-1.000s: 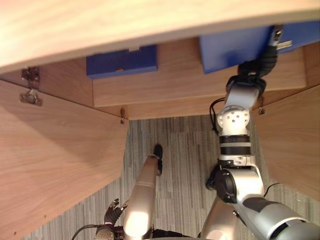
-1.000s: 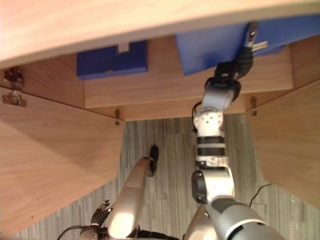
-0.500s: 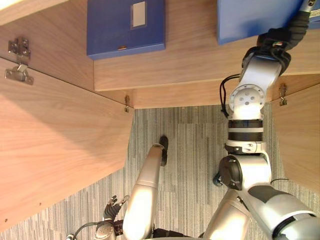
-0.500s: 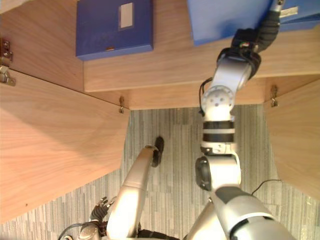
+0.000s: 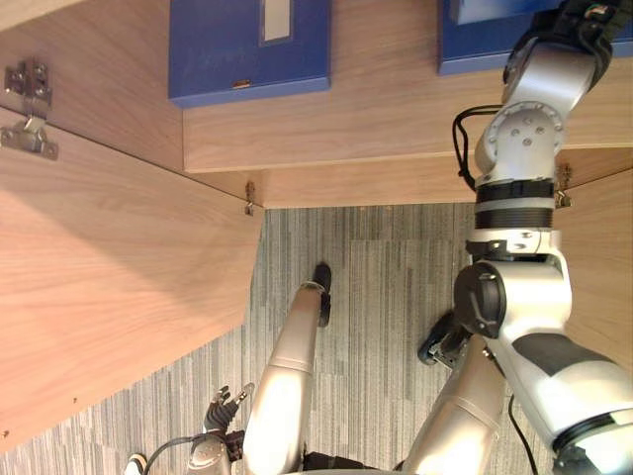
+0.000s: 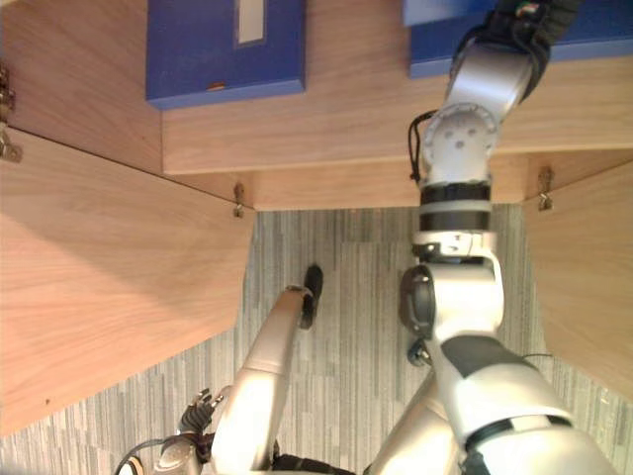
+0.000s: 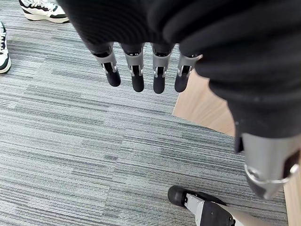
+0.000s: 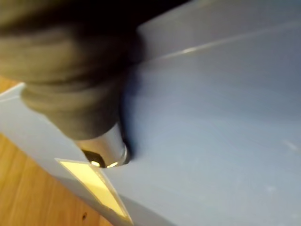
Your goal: Walk over to the cabinet, pick up the folder, carry it to the office cabinet, place the folder inside the office cabinet, then close the office cabinet door
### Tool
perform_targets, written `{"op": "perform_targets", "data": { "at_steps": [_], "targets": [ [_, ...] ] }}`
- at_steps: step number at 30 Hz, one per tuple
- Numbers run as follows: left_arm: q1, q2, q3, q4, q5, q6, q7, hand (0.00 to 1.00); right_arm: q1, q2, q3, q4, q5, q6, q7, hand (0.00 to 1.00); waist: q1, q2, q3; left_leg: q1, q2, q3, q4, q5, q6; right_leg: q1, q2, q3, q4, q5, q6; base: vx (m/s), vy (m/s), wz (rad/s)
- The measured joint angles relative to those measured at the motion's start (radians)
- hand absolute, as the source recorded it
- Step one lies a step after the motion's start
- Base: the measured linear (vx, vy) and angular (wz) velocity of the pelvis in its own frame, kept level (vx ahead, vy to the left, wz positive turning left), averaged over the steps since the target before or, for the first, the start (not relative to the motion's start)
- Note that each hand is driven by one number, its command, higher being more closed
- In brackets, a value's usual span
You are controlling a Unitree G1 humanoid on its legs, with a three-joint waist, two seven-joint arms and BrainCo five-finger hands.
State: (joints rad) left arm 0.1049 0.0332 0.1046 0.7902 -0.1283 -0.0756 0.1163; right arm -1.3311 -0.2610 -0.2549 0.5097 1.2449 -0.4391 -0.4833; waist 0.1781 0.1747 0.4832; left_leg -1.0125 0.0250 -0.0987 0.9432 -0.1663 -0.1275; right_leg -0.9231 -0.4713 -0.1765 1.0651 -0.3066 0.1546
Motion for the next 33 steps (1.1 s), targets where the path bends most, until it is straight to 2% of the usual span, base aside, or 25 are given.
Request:
{"op": "perform_targets", "data": {
  "at_steps": [2, 10, 11, 20, 23, 33],
  "targets": [
    [-0.009, -0.001, 0.001, 0.002, 0.000, -0.002, 0.011, 0.00, -0.018, -0.007, -0.002, 0.010, 0.001, -0.018, -0.027, 1.00, 0.000, 0.000, 0.000, 0.000, -0.005, -0.004, -0.017, 0.012, -0.003, 0.002, -0.005, -0.008, -0.006, 0.001, -0.004, 0.09, 0.011, 0.16],
    [-0.046, -0.007, 0.017, 0.024, -0.003, -0.008, 0.021, 0.00, -0.051, -0.018, -0.040, 0.036, 0.034, -0.041, -0.045, 1.00, 0.000, -0.001, -0.004, 0.002, -0.019, -0.018, -0.083, 0.054, -0.008, 0.005, -0.016, -0.038, -0.033, 0.011, -0.019, 0.07, 0.008, 0.10],
    [-0.051, -0.008, 0.018, 0.025, -0.004, -0.009, 0.023, 0.00, -0.053, -0.021, -0.040, 0.036, 0.034, -0.044, -0.050, 0.00, -0.001, -0.001, -0.005, 0.002, -0.019, -0.019, -0.086, 0.057, -0.008, 0.005, -0.015, -0.041, -0.036, 0.013, -0.022, 0.09, 0.016, 0.03],
    [-0.071, -0.016, 0.018, 0.027, -0.030, -0.015, 0.037, 0.00, -0.099, -0.086, -0.034, 0.095, 0.034, -0.033, -0.057, 0.00, -0.011, -0.008, -0.011, 0.010, -0.019, -0.020, -0.124, 0.078, -0.007, 0.013, -0.013, -0.054, -0.065, 0.028, -0.030, 0.10, 0.022, 0.01],
    [-0.076, -0.019, 0.021, 0.045, -0.038, -0.015, 0.046, 0.00, -0.099, -0.092, -0.026, 0.132, 0.034, -0.027, -0.057, 0.00, -0.021, -0.012, -0.014, 0.020, -0.015, -0.022, -0.136, 0.080, -0.007, 0.028, -0.008, -0.064, -0.080, 0.032, -0.030, 0.09, 0.023, 0.00],
    [-0.083, -0.019, 0.035, 0.070, -0.043, -0.010, 0.060, 0.00, -0.131, -0.089, 0.045, 0.205, 0.041, 0.008, -0.056, 0.00, -0.019, -0.024, -0.028, 0.054, 0.016, 0.001, -0.197, 0.099, 0.001, 0.060, 0.029, -0.071, -0.163, 0.076, -0.047, 0.09, 0.031, -0.09]
  ]
}}
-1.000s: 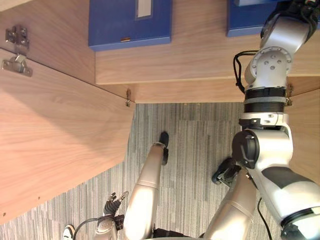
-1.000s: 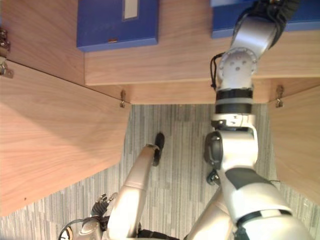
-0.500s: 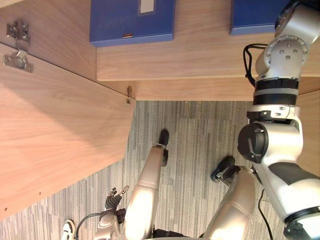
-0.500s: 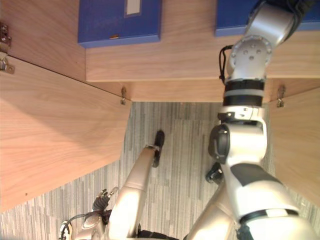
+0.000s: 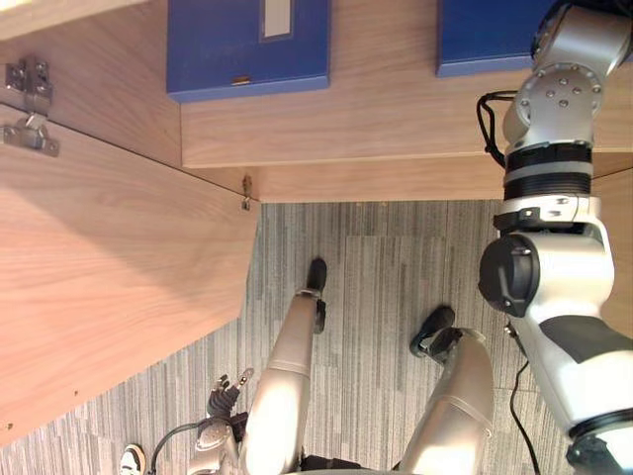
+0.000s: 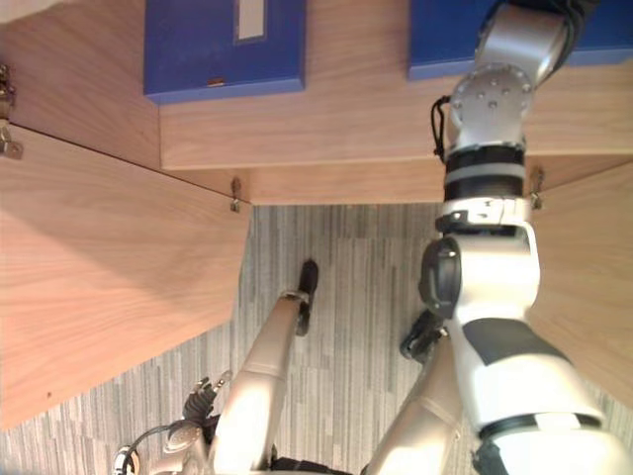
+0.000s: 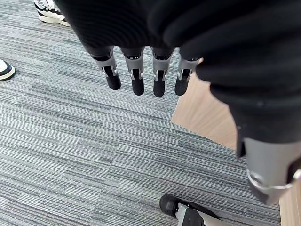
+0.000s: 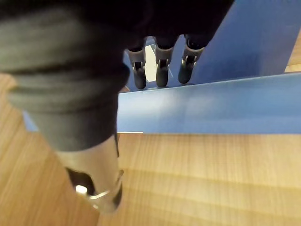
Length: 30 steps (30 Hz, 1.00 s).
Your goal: Walk over to the cabinet, pick up the folder, carry it to the office cabinet, place the folder inside the office cabinet, then close the office cabinet door
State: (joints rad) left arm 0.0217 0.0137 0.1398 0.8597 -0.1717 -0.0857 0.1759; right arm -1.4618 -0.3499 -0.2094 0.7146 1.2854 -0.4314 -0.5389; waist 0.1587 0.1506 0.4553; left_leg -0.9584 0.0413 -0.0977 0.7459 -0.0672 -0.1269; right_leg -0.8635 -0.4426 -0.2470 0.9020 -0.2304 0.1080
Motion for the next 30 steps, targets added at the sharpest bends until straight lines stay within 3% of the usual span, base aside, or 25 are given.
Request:
{"op": "perform_targets", "data": {
  "at_steps": [19, 26, 30],
  "targets": [
    [-0.024, -0.004, 0.044, 0.063, -0.038, 0.016, 0.014, 0.00, -0.025, 0.013, 0.093, 0.232, 0.073, 0.058, 0.007, 0.00, -0.013, -0.010, -0.017, 0.038, 0.033, 0.019, -0.060, 0.012, 0.005, 0.045, 0.039, -0.015, -0.093, 0.039, -0.007, 0.04, 0.025, -0.05],
    [-0.041, -0.009, 0.065, 0.095, -0.065, 0.017, 0.016, 0.00, 0.030, 0.004, 0.158, 0.330, 0.062, 0.117, 0.004, 0.00, -0.017, -0.018, -0.021, 0.056, 0.042, 0.019, -0.073, 0.012, 0.005, 0.068, 0.051, -0.024, -0.116, 0.044, -0.009, 0.01, 0.005, -0.02],
    [-0.043, -0.006, 0.074, 0.104, -0.069, 0.014, 0.017, 0.00, 0.056, 0.001, 0.173, 0.381, -0.016, 0.158, -0.005, 0.00, -0.024, -0.034, -0.029, 0.056, 0.048, 0.018, -0.080, 0.013, 0.005, 0.074, 0.059, -0.028, -0.134, 0.049, -0.008, 0.02, 0.019, -0.02]
  ]
}}
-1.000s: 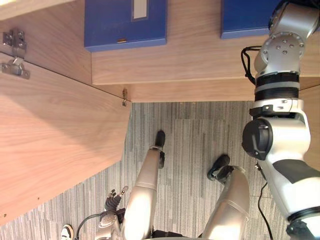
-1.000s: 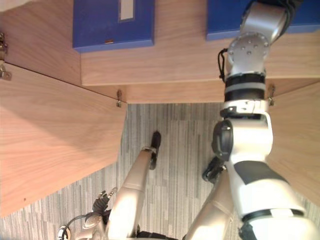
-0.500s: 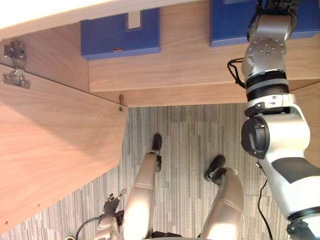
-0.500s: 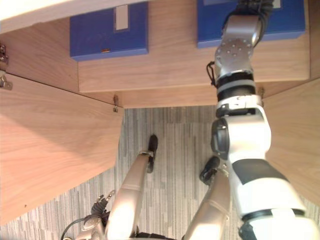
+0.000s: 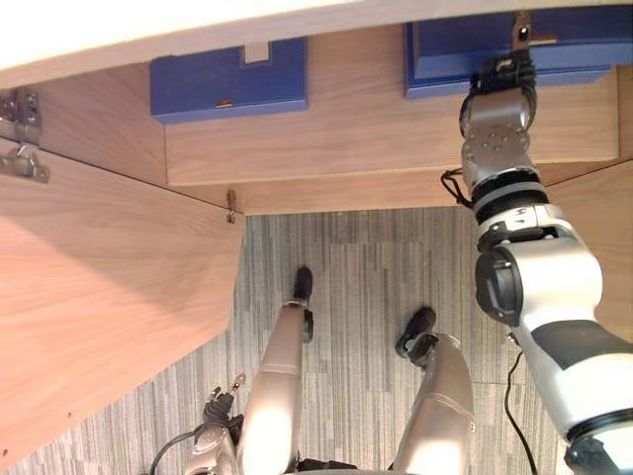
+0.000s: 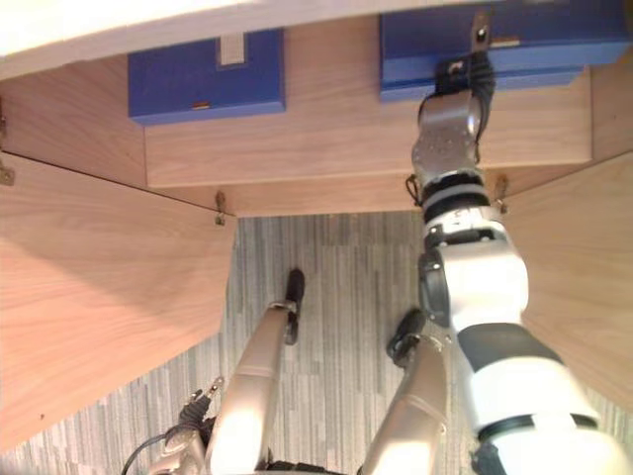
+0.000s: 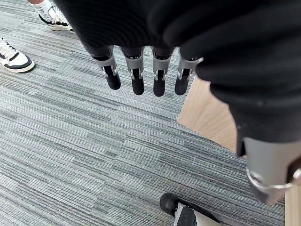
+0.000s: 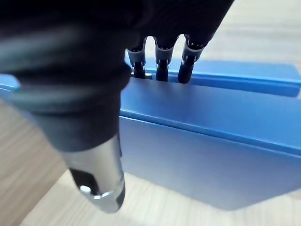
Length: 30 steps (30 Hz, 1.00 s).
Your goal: Walk over to the cabinet, pick up the folder, carry it to the office cabinet, place the folder inside the office cabinet, then close the office cabinet door
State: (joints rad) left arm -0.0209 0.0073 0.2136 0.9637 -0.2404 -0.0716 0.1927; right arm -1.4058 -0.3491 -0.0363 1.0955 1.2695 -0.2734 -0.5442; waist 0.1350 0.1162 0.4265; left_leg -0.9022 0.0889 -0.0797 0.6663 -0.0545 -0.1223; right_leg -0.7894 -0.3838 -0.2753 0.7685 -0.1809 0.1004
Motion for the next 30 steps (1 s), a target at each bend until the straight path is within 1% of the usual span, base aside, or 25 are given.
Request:
{"op": "perform_targets", "data": {
  "at_steps": [4, 5, 8, 10, 15, 17, 20, 24, 25, 29, 30],
  "targets": [
    [0.000, 0.001, 0.005, 0.009, 0.000, -0.006, 0.005, 0.00, 0.013, -0.003, 0.008, 0.009, -0.077, 0.024, -0.008, 0.00, -0.005, -0.003, -0.002, 0.002, 0.005, 0.004, -0.005, 0.000, 0.000, 0.006, 0.008, -0.001, -0.022, 0.013, 0.001, 0.02, 0.051, -0.06],
    [0.000, 0.002, 0.006, 0.010, -0.003, -0.008, 0.006, 0.00, 0.020, -0.006, 0.037, 0.009, -0.100, 0.039, -0.007, 0.00, -0.006, -0.007, -0.004, 0.003, 0.010, 0.006, -0.007, 0.000, 0.000, 0.007, 0.013, -0.001, -0.030, 0.018, 0.001, 0.00, 0.034, -0.10],
    [0.000, 0.006, 0.007, 0.011, -0.010, -0.008, 0.007, 0.00, 0.032, -0.009, 0.069, 0.011, -0.150, 0.069, -0.002, 0.00, -0.007, -0.014, -0.005, 0.013, 0.015, 0.010, -0.014, 0.001, 0.001, 0.015, 0.017, -0.001, -0.038, 0.021, -0.002, 0.00, 0.028, -0.07],
    [0.000, 0.007, 0.007, 0.017, -0.020, -0.009, 0.008, 0.00, 0.032, -0.009, 0.093, 0.011, -0.177, 0.090, 0.019, 0.00, -0.007, -0.015, -0.005, 0.023, 0.022, 0.011, -0.019, 0.001, 0.001, 0.024, 0.025, -0.002, -0.047, 0.023, -0.004, -0.01, 0.015, -0.07],
    [0.001, 0.016, 0.006, 0.021, -0.032, -0.009, 0.007, 0.00, 0.034, -0.020, 0.155, 0.018, -0.205, 0.112, 0.062, 0.00, -0.009, -0.022, -0.008, 0.032, 0.028, 0.013, -0.036, 0.004, -0.002, 0.028, 0.032, -0.004, -0.058, 0.024, -0.006, 0.00, 0.005, -0.02],
    [0.002, 0.016, 0.006, 0.021, -0.034, -0.012, 0.007, 0.00, 0.034, -0.028, 0.160, 0.024, -0.232, 0.125, 0.070, 0.00, -0.010, -0.027, -0.009, 0.032, 0.028, 0.013, -0.041, 0.005, -0.002, 0.028, 0.032, -0.007, -0.063, 0.024, -0.005, 0.00, 0.000, 0.00],
    [0.003, 0.017, 0.005, 0.021, -0.035, -0.014, 0.006, 0.00, 0.034, -0.051, 0.192, 0.033, -0.238, 0.130, 0.077, 0.00, -0.012, -0.031, -0.011, 0.034, 0.028, 0.010, -0.048, 0.007, -0.003, 0.037, 0.033, -0.015, -0.068, 0.026, -0.004, 0.04, 0.018, 0.03],
    [0.006, 0.020, 0.004, 0.019, -0.035, -0.016, 0.002, 0.00, 0.034, -0.075, 0.200, 0.036, -0.291, 0.158, 0.109, 0.00, -0.013, -0.038, -0.010, 0.046, 0.029, 0.011, -0.057, 0.008, -0.004, 0.048, 0.034, -0.018, -0.081, 0.027, -0.004, 0.01, 0.005, 0.01],
    [0.008, 0.022, 0.004, 0.019, -0.035, -0.017, -0.002, 0.00, 0.033, -0.085, 0.227, 0.036, -0.313, 0.164, 0.115, 0.00, -0.014, -0.038, -0.010, 0.049, 0.030, 0.011, -0.061, 0.010, -0.005, 0.050, 0.035, -0.018, -0.083, 0.027, -0.004, 0.00, 0.000, 0.00],
    [0.011, 0.028, -0.004, 0.017, -0.035, -0.023, -0.005, 0.00, 0.033, -0.103, 0.249, 0.036, -0.350, 0.175, 0.140, 0.00, -0.014, -0.041, -0.008, 0.054, 0.036, 0.013, -0.073, 0.016, -0.008, 0.050, 0.043, -0.018, -0.092, 0.032, -0.009, 0.00, 0.001, -0.03],
    [0.013, 0.028, -0.007, 0.016, -0.035, -0.027, -0.006, 0.00, 0.033, -0.112, 0.278, 0.036, -0.358, 0.181, 0.146, 0.00, -0.014, -0.041, -0.008, 0.054, 0.040, 0.013, -0.076, 0.017, -0.009, 0.050, 0.047, -0.018, -0.097, 0.035, -0.009, 0.01, 0.007, -0.05]
  ]
}}
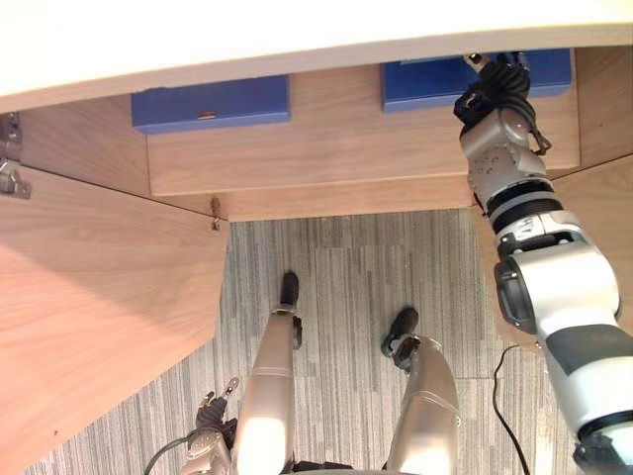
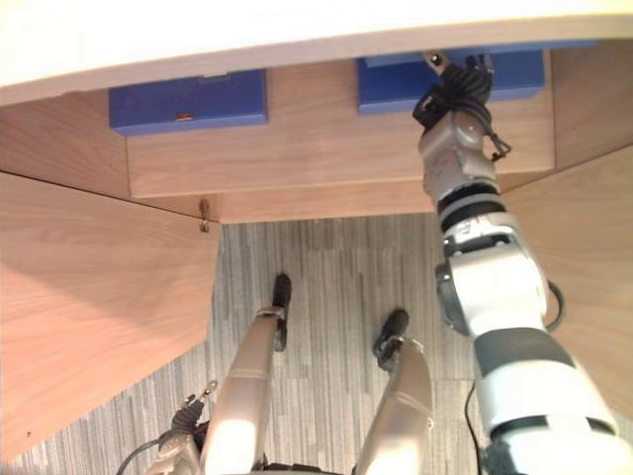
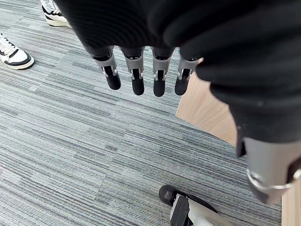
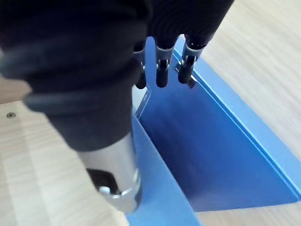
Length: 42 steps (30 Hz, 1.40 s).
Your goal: Walk over to the cabinet, pick up the folder, carry it to the office cabinet, place the folder inside the office cabinet, then close the office cabinet door
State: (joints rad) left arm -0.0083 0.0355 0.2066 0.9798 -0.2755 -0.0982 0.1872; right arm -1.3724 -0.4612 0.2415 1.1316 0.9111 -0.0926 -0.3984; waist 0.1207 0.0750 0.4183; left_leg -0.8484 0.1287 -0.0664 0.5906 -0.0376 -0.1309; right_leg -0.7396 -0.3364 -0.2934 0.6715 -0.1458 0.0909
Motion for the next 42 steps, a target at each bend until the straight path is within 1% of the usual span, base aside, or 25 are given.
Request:
{"op": "perform_targets", "data": {
  "at_steps": [3, 5, 7, 8, 9, 10, 11, 14, 15, 17, 20, 22, 25, 27, 28, 31, 33, 38, 42],
  "targets": [
    [0.002, 0.008, -0.007, -0.001, 0.000, -0.006, -0.002, 0.00, 0.000, -0.026, 0.067, 0.015, -0.060, 0.033, 0.013, 0.00, -0.001, -0.004, 0.003, 0.013, 0.000, 0.003, -0.023, 0.011, 0.000, 0.003, 0.001, 0.000, -0.008, 0.003, -0.002, 0.00, 0.002, -0.01],
    [0.011, 0.009, -0.009, -0.009, -0.001, -0.010, -0.007, 0.00, 0.000, -0.049, 0.115, 0.038, -0.161, 0.069, 0.040, 0.00, -0.001, -0.007, 0.004, 0.018, 0.002, 0.003, -0.033, 0.015, -0.002, 0.007, 0.004, -0.001, -0.014, 0.005, -0.003, 0.00, 0.000, 0.00],
    [0.014, 0.010, -0.010, -0.011, -0.003, -0.014, -0.013, 0.00, 0.000, -0.061, 0.126, 0.047, -0.207, 0.085, 0.053, 0.00, -0.002, -0.009, 0.005, 0.018, 0.004, 0.003, -0.034, 0.016, -0.002, 0.007, 0.006, -0.001, -0.017, 0.006, -0.004, 0.00, 0.000, 0.00],
    [0.015, 0.011, -0.013, -0.011, -0.004, -0.018, -0.019, 0.00, 0.002, -0.078, 0.153, 0.053, -0.251, 0.103, 0.065, 0.00, -0.003, -0.010, 0.006, 0.018, 0.004, 0.004, -0.036, 0.016, -0.002, 0.007, 0.007, -0.002, -0.020, 0.007, -0.004, 0.00, 0.000, 0.00],
    [0.015, 0.011, -0.022, -0.011, -0.004, -0.020, -0.021, 0.00, 0.005, -0.091, 0.154, 0.058, -0.308, 0.112, 0.080, 0.00, -0.004, -0.011, 0.007, 0.019, 0.005, 0.004, -0.036, 0.016, -0.002, 0.008, 0.008, -0.002, -0.022, 0.009, -0.003, 0.00, 0.000, 0.00],
    [0.015, 0.013, -0.026, -0.011, -0.004, -0.021, -0.021, 0.00, 0.008, -0.097, 0.154, 0.059, -0.329, 0.115, 0.085, 0.00, -0.004, -0.011, 0.007, 0.019, 0.005, 0.005, -0.037, 0.016, -0.002, 0.009, 0.008, -0.002, -0.025, 0.010, -0.003, 0.03, 0.029, -0.04],
    [0.017, 0.015, -0.028, -0.011, -0.004, -0.025, -0.023, 0.00, 0.020, -0.112, 0.155, 0.059, -0.373, 0.118, 0.098, 0.00, -0.004, -0.013, 0.008, 0.024, 0.007, 0.006, -0.039, 0.017, -0.001, 0.015, 0.012, -0.002, -0.033, 0.015, -0.002, 0.02, 0.021, -0.06],
    [0.030, 0.020, -0.034, -0.026, -0.004, -0.028, -0.032, 0.00, 0.044, -0.130, 0.183, 0.059, -0.441, 0.130, 0.114, 0.00, -0.005, -0.019, 0.009, 0.038, 0.016, 0.012, -0.046, 0.017, -0.001, 0.030, 0.021, -0.002, -0.049, 0.023, -0.002, 0.04, 0.022, -0.10],
    [0.034, 0.026, -0.043, -0.034, -0.004, -0.029, -0.039, 0.00, 0.053, -0.148, 0.183, 0.059, -0.495, 0.135, 0.122, 0.00, -0.005, -0.023, 0.012, 0.040, 0.017, 0.012, -0.047, 0.017, -0.001, 0.030, 0.022, -0.002, -0.050, 0.023, -0.003, 0.01, 0.004, -0.03],
    [0.037, 0.028, -0.046, -0.041, -0.005, -0.029, -0.044, 0.00, 0.063, -0.164, 0.182, 0.059, -0.531, 0.139, 0.126, 0.00, -0.006, -0.028, 0.014, 0.042, 0.019, 0.013, -0.048, 0.017, -0.001, 0.030, 0.023, -0.002, -0.054, 0.023, -0.003, 0.00, 0.000, 0.00],
    [0.046, 0.031, -0.046, -0.050, -0.009, -0.032, -0.052, 0.00, 0.073, -0.196, 0.168, 0.030, -0.668, 0.143, 0.132, 0.00, -0.012, -0.032, 0.017, 0.042, 0.019, 0.013, -0.048, 0.017, -0.001, 0.030, 0.025, -0.002, -0.055, 0.023, -0.003, 0.00, 0.000, 0.00],
    [0.049, 0.032, -0.046, -0.050, -0.009, -0.040, -0.058, 0.00, 0.105, -0.206, 0.089, -0.048, -0.814, 0.151, 0.128, 0.00, -0.014, -0.034, 0.018, 0.043, 0.021, 0.014, -0.049, 0.017, -0.001, 0.030, 0.026, -0.001, -0.059, 0.024, -0.003, 0.00, 0.000, 0.00],
    [0.054, 0.030, -0.048, -0.050, -0.033, -0.045, -0.058, 0.00, 0.117, -0.203, 0.042, -0.083, -0.952, 0.163, 0.119, 0.00, -0.014, -0.035, 0.018, 0.047, 0.027, 0.021, -0.062, 0.020, -0.002, 0.031, 0.037, 0.003, -0.078, 0.036, -0.003, 0.02, 0.006, -0.09],
    [0.055, 0.030, -0.048, -0.049, -0.040, -0.046, -0.059, 0.00, 0.131, -0.202, -0.001, -0.105, -0.988, 0.176, 0.117, 0.00, -0.014, -0.035, 0.019, 0.047, 0.032, 0.024, -0.066, 0.021, -0.001, 0.032, 0.043, 0.004, -0.090, 0.041, -0.003, 0.03, 0.005, -0.09],
    [0.055, 0.030, -0.048, -0.049, -0.041, -0.046, -0.059, 0.00, 0.142, -0.201, -0.024, -0.120, -1.030, 0.183, 0.112, 0.00, -0.014, -0.035, 0.019, 0.049, 0.033, 0.026, -0.068, 0.021, -0.001, 0.032, 0.044, 0.006, -0.093, 0.044, -0.002, 0.02, 0.002, -0.06],
    [0.057, 0.030, -0.050, -0.048, -0.048, -0.046, -0.059, 0.00, 0.158, -0.200, -0.026, -0.143, -1.096, 0.193, 0.111, 0.00, -0.014, -0.035, 0.019, 0.055, 0.034, 0.032, -0.083, 0.027, -0.001, 0.033, 0.049, 0.011, -0.103, 0.052, -0.002, 0.02, -0.003, -0.07],
    [0.061, 0.032, -0.055, -0.048, -0.052, -0.047, -0.059, 0.00, 0.187, -0.184, -0.028, -0.180, -1.134, 0.202, 0.111, 0.00, -0.014, -0.037, 0.021, 0.076, 0.036, 0.042, -0.101, 0.032, 0.000, 0.046, 0.053, 0.018, -0.119, 0.059, -0.001, 0.03, -0.007, -0.09],
    [0.065, 0.046, -0.090, -0.045, -0.057, -0.049, -0.060, 0.00, 0.240, -0.151, -0.060, -0.200, -1.167, 0.208, 0.115, 0.00, -0.010, -0.037, 0.021, 0.095, 0.040, 0.049, -0.125, 0.036, 0.002, 0.065, 0.067, 0.020, -0.164, 0.077, 0.001, 0.01, 0.001, -0.06],
    [0.065, 0.053, -0.107, -0.038, -0.075, -0.053, -0.063, 0.00, 0.287, -0.122, -0.059, -0.200, -1.169, 0.208, 0.141, 0.00, -0.009, -0.037, 0.021, 0.095, 0.043, 0.051, -0.133, 0.039, 0.005, 0.074, 0.080, 0.023, -0.196, 0.098, 0.004, 0.04, 0.009, -0.07]
  ]
}}
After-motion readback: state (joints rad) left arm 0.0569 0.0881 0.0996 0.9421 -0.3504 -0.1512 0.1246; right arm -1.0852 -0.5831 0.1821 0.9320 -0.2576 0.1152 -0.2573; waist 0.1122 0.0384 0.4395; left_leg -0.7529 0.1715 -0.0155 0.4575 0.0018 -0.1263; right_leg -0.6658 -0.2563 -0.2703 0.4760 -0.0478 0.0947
